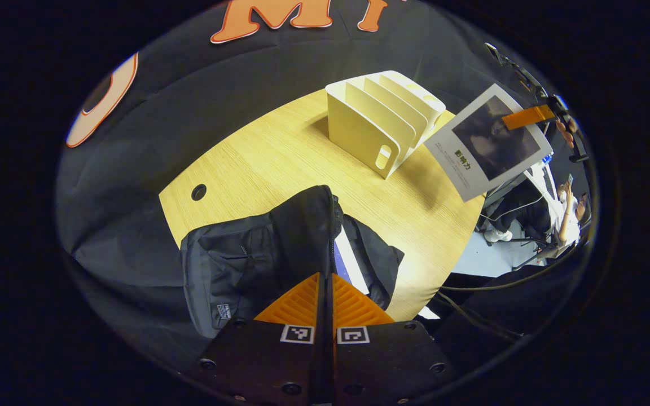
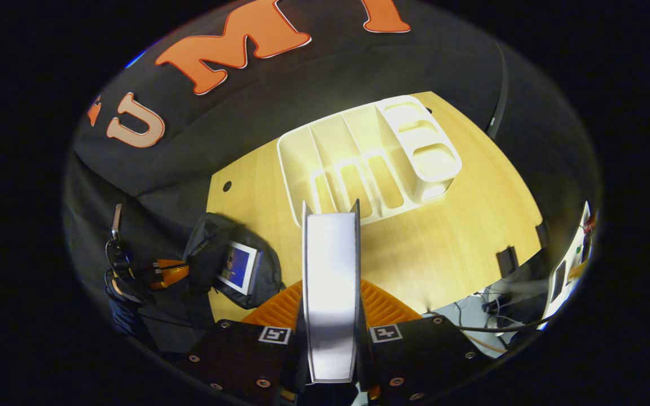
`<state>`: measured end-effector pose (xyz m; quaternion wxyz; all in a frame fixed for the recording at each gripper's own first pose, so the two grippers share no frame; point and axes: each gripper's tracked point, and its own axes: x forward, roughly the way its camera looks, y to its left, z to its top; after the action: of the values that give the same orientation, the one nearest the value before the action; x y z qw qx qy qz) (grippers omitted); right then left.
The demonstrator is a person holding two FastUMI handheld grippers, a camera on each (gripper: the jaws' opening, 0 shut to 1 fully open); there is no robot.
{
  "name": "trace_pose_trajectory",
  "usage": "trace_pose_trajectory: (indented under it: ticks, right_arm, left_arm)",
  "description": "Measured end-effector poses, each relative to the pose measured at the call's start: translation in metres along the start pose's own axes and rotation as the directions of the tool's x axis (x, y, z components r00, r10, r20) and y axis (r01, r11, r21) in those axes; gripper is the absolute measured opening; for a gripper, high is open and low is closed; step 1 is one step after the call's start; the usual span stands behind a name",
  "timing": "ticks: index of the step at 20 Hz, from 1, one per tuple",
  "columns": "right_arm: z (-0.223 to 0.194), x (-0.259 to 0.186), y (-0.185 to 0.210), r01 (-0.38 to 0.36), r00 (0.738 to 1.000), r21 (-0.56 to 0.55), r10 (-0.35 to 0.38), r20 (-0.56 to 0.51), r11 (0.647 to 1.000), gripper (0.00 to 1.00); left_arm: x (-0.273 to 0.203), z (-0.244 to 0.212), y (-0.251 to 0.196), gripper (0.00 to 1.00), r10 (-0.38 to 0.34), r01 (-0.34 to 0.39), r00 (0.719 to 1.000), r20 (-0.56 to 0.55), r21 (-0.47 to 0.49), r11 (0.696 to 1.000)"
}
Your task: Open the schoolbag, grab two books from the bookshelf and put them into the schoolbag.
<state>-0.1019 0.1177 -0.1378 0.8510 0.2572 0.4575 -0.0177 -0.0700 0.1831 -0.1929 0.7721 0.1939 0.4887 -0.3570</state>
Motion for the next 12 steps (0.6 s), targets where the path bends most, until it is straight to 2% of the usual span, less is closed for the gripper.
trace_pose_trajectory:
  ticks: [8,12]
  right_arm:
    - [-0.053,0.052,0.073,-0.172,0.985,0.123,0.171,0.015,0.977,0.35]
    - [-0.064,0.079,0.106,-0.232,0.973,0.145,0.232,0.022,0.962,0.35]
  left_arm:
    - [-0.004,0.005,-0.001,0.01,-0.015,0.015,1.000,0.015,0.030,0.999]
    - [-0.003,0.005,-0.004,0.01,-0.014,0.013,0.999,0.029,0.038,0.999]
